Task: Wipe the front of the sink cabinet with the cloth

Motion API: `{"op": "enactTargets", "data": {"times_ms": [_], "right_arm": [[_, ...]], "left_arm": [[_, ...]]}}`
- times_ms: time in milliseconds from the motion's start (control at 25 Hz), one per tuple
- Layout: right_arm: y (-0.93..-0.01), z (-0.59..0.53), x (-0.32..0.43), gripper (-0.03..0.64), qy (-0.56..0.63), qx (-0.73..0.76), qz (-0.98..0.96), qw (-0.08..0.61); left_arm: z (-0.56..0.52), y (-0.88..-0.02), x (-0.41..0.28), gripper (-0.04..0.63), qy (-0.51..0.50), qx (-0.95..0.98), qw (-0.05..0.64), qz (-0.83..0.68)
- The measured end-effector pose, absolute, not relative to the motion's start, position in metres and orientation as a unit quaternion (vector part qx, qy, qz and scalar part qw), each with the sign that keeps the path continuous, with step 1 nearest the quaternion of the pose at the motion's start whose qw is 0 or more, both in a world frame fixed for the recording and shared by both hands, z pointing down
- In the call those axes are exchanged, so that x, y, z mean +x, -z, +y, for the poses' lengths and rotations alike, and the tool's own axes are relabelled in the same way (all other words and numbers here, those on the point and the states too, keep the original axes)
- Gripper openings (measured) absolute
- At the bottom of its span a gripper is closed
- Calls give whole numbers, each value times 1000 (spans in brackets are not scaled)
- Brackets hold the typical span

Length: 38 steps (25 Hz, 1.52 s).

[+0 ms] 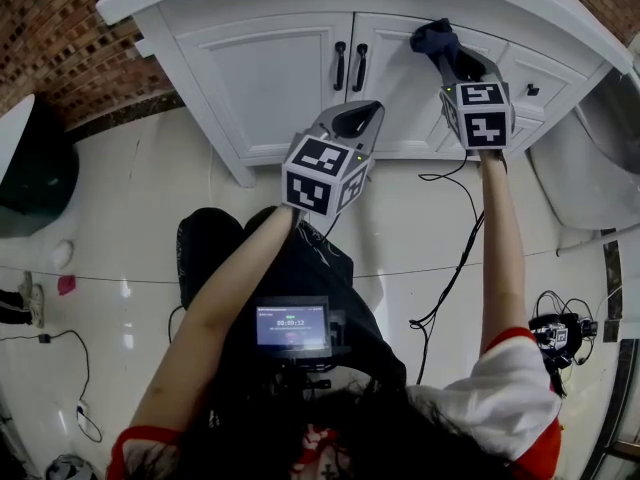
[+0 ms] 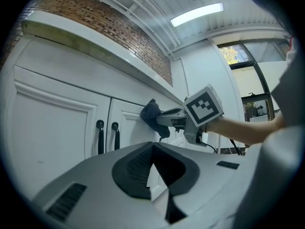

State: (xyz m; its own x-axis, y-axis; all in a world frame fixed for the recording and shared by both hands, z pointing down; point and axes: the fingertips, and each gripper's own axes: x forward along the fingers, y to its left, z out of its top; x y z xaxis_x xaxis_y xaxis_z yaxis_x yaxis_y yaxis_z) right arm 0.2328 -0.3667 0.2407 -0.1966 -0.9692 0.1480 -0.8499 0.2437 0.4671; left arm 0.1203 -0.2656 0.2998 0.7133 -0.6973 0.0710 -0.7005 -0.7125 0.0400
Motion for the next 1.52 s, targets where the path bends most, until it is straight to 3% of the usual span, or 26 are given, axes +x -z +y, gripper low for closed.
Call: {"op": "enactTargets", "data": {"times_ms": [1320, 1520], "right_arm": [[-605, -372, 236, 84, -75, 533, -729, 422], [-611, -366, 247, 84, -105, 544, -726, 406]], "left_arm": [[-275, -403, 136, 35, -102, 920, 105, -364], [-276, -404, 135, 35, -104, 920, 105, -363]]}}
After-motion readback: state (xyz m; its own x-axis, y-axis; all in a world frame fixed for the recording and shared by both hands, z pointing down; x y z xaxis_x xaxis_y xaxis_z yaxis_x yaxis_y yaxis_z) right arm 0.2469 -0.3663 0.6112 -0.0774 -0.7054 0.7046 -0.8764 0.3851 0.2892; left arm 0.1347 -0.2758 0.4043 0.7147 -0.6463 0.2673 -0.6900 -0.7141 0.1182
